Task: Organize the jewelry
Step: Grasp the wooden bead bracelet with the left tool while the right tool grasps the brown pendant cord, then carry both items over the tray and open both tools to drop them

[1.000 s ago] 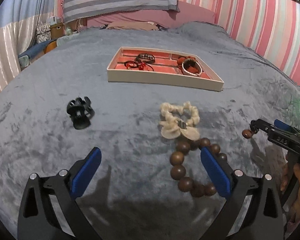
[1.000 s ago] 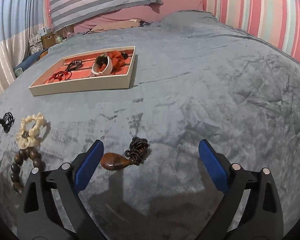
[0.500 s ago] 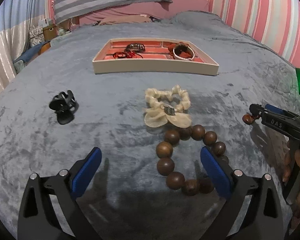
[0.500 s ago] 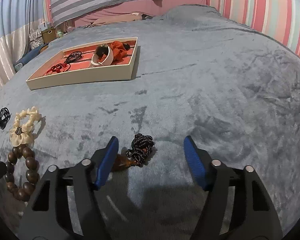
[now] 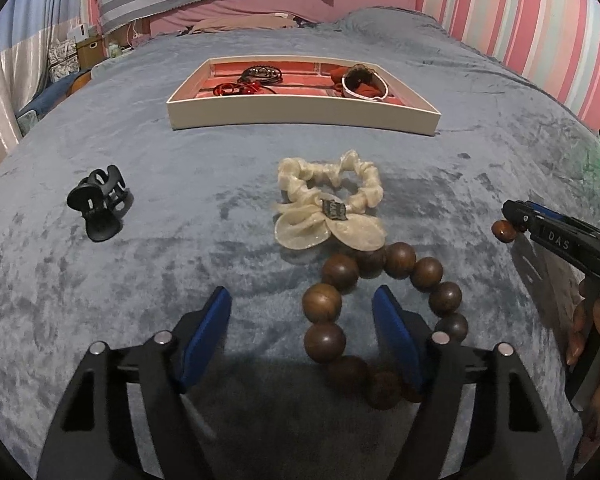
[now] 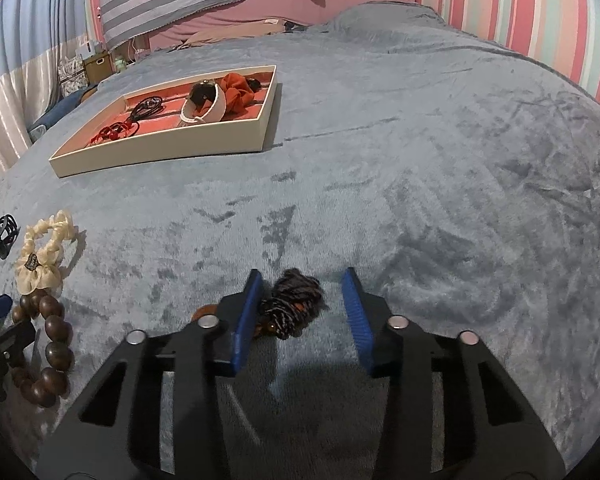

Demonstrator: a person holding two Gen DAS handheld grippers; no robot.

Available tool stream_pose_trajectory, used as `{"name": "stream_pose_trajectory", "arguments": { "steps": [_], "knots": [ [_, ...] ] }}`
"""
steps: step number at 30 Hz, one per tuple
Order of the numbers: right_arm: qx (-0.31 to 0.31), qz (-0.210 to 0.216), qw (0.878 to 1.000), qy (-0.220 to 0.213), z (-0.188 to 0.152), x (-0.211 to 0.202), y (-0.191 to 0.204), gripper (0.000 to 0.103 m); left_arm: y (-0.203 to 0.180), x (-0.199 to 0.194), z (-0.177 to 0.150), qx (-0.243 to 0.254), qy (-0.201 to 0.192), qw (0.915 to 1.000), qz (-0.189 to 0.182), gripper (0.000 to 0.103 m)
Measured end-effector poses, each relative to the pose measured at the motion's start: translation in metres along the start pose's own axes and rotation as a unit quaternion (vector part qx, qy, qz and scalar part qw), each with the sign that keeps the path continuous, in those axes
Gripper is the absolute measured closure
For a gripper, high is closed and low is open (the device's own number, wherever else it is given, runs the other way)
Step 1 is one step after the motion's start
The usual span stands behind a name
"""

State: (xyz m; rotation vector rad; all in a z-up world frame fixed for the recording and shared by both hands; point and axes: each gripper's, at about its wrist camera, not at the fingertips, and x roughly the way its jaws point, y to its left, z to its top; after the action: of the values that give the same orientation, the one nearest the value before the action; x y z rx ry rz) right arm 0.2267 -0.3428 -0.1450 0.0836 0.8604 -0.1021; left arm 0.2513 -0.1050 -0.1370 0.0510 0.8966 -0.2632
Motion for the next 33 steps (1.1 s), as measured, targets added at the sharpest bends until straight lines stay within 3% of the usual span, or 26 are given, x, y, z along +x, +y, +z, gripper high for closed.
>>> {"name": "stream_pose_trajectory", "arguments": {
  "steps": [2,3,4,8,13,20,25,33],
  "knots": [
    [-0.003,0.001,1.0,-0.001,0.0,0.0,0.001,0.073,0.001,-0.001,-0.001,0.001,-0.002,1.0,-0.001,0.032],
    [-0.004,0.0,1.0,-0.002,0.0,-0.001,0.002,0.074,0.001,-0.001,-0.002,0.001,-0.003,1.0,-0.002,0.037],
    [-0.006,0.0,1.0,-0.003,-0.001,-0.001,0.003,0.075,0.001,-0.001,-0.002,0.003,-0.001,1.0,-0.006,0.049],
    [-0.009,-0.001,1.0,-0.007,-0.002,-0.002,0.005,0.078,0.0,0.0,-0.002,0.004,0.002,0.9999,-0.01,0.055],
    [-0.014,-0.003,1.0,-0.013,-0.003,-0.004,0.006,0.079,-0.001,-0.001,-0.003,0.008,0.002,0.9995,-0.031,0.081],
    [-0.029,-0.005,0.999,-0.025,-0.002,-0.011,0.013,0.08,0.0,-0.013,-0.007,0.01,-0.013,0.9991,-0.04,0.083],
    [-0.029,0.003,0.999,-0.03,0.001,-0.017,0.015,0.08,-0.005,-0.036,-0.005,0.028,-0.05,0.9975,-0.04,0.083],
    [-0.032,0.022,0.998,-0.05,0.03,-0.031,0.026,0.08,-0.01,-0.063,0.019,0.048,-0.093,0.9932,-0.049,0.083]
  ]
}}
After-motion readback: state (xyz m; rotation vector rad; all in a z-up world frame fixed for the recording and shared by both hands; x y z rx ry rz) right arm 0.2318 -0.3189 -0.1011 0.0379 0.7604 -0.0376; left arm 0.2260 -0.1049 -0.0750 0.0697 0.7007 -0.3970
